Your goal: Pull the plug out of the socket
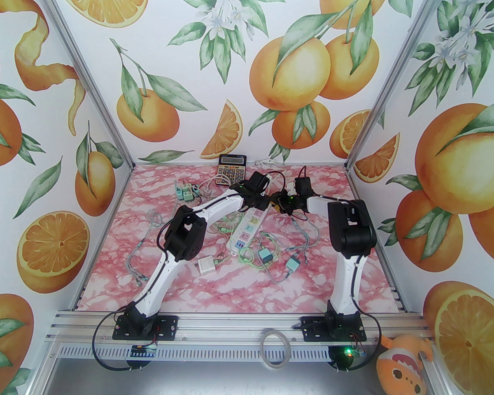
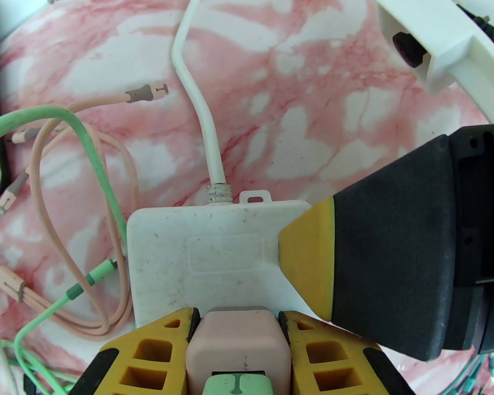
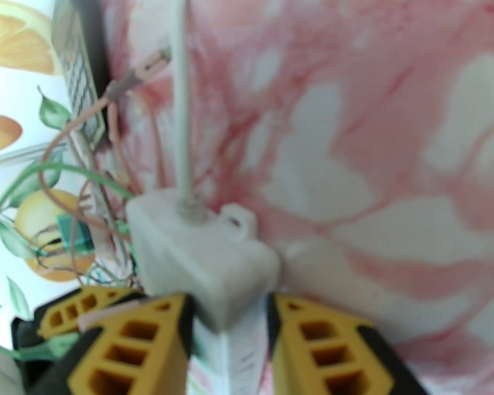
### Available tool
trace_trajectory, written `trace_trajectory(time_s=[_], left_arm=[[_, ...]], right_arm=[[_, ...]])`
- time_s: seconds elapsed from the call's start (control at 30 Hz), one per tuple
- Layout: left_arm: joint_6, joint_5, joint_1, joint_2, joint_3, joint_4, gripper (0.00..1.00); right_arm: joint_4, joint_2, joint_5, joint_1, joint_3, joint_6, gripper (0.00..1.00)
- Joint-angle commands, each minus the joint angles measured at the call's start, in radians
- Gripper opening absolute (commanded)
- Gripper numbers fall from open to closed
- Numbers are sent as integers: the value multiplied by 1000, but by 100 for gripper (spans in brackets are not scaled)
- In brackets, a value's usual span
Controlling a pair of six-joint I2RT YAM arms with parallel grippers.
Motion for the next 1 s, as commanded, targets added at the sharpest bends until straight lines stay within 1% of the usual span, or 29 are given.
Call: trace_trajectory(time_s=[0.0, 0.07, 0.17, 0.2, 0.3, 0.43, 0.6, 0.7, 0.87, 0.97], left_arm=[[-5, 14, -9, -70, -8, 3, 28], [20, -17, -25, -77, -5, 3, 27], [87, -118, -62, -87, -4, 1, 26], [103, -136, -72, -88, -4, 1, 26], [116, -160, -87, -86, -7, -3, 26], [62, -111, -71, -95, -4, -5, 25], [-63, 47, -3, -118, 3, -5, 26], [-110, 107, 26, -124, 2, -3, 26], [-58, 72, 9, -129, 8, -24, 27], [-5, -1, -19, -131, 9, -38, 26]], right_arm=[[-162, 37, 64, 12, 2, -55, 33], [-206, 43, 90, 12, 13, -71, 32], [-246, 49, 113, 13, 25, -87, 30], [-259, 52, 120, 12, 30, -94, 28], [-282, 58, 132, 11, 37, -109, 27], [-298, 67, 141, 13, 39, -122, 27], [-311, 71, 155, 12, 34, -134, 26], [-315, 68, 161, 16, 32, -136, 26], [-326, 67, 171, 25, 41, -146, 26], [-337, 71, 175, 28, 48, -148, 26]])
